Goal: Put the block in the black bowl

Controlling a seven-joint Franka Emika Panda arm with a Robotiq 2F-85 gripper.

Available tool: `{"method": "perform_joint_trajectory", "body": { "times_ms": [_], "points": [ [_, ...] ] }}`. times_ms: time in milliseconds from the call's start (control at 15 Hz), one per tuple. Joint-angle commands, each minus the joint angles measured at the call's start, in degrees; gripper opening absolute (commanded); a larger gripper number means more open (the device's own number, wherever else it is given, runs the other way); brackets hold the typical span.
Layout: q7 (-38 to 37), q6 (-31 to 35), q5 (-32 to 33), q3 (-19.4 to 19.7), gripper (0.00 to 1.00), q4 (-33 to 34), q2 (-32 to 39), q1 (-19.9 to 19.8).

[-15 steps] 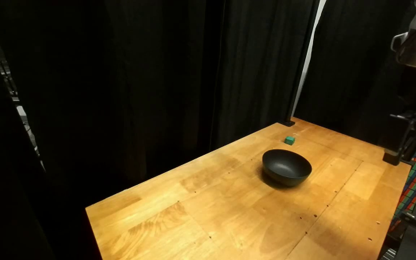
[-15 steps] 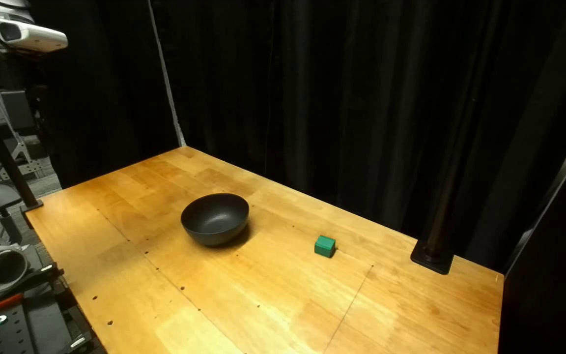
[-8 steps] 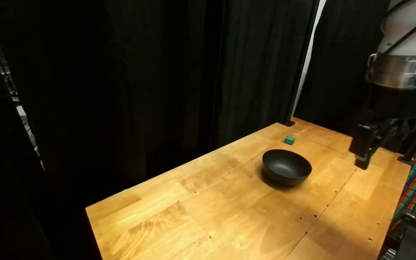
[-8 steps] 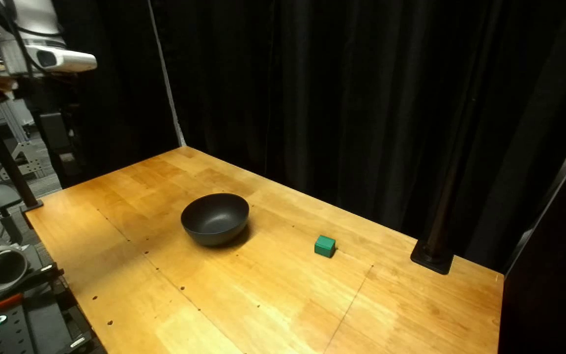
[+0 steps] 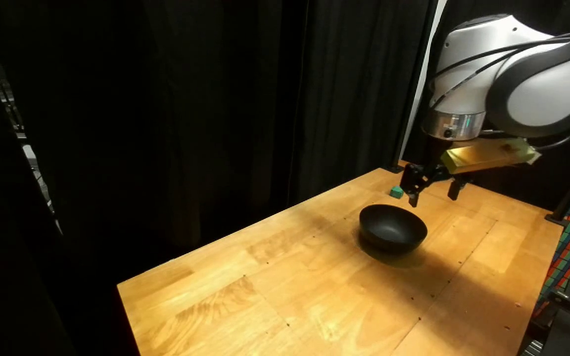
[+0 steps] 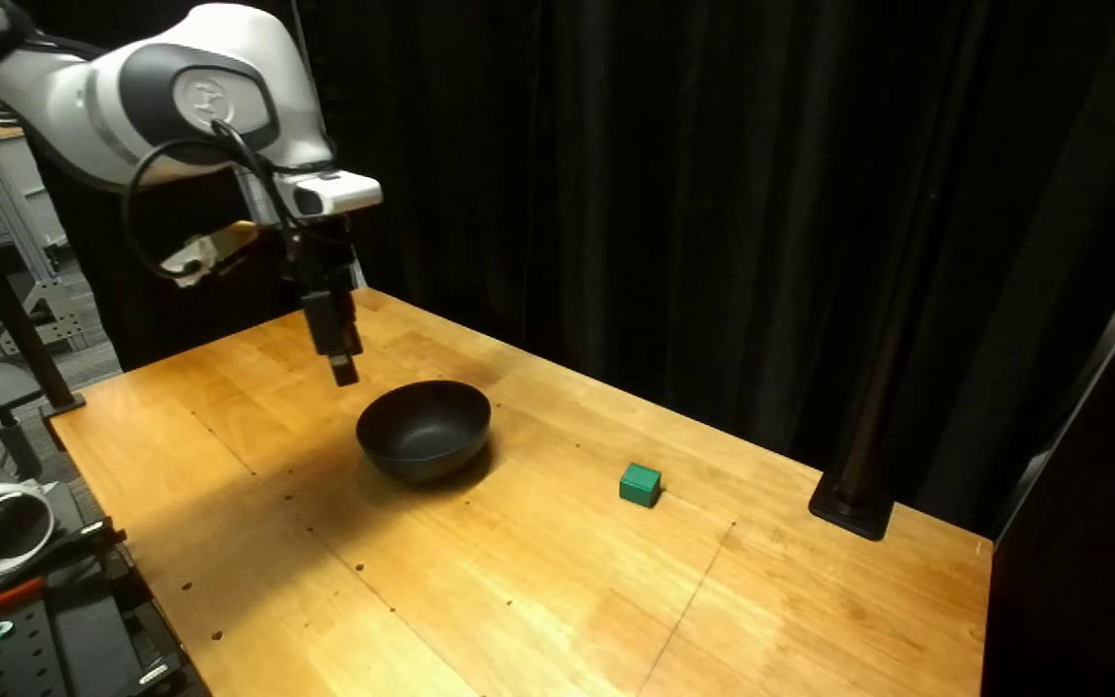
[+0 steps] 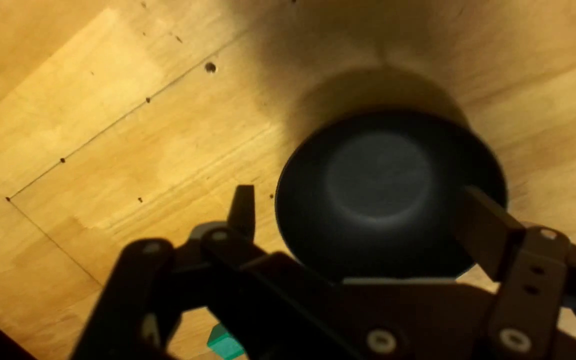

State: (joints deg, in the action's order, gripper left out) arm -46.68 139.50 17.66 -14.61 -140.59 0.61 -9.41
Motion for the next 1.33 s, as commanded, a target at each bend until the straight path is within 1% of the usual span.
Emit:
{"method": "perform_joint_trajectory", "body": {
  "times_ms": [0, 133, 267, 533, 800, 933, 1133, 1267],
  "points": [
    [-5.1, -0.28, 2.6, 8.76, 1.0, 13.38, 12.63, 3.75],
    [-4.77, -0.39, -0.17, 13.26, 1.0, 20.15, 18.13, 5.01],
    [-4.94, -0.66, -2.85, 16.88, 1.0, 27.21, 23.63, 5.89],
    [-5.54, -1.75, -9.07, 22.41, 1.0, 40.67, 33.91, 6.14],
    [-6.06, -4.03, -14.73, 25.86, 1.0, 53.09, 43.7, 4.49],
    [-6.19, -6.39, -16.83, 26.78, 1.0, 58.75, 47.86, 3.52],
    [-6.95, -8.85, -18.52, 27.67, 1.0, 64.53, 52.67, 2.45],
    [-6.79, -10.52, -19.72, 27.3, 1.0, 67.13, 54.67, 1.49]
  ]
}}
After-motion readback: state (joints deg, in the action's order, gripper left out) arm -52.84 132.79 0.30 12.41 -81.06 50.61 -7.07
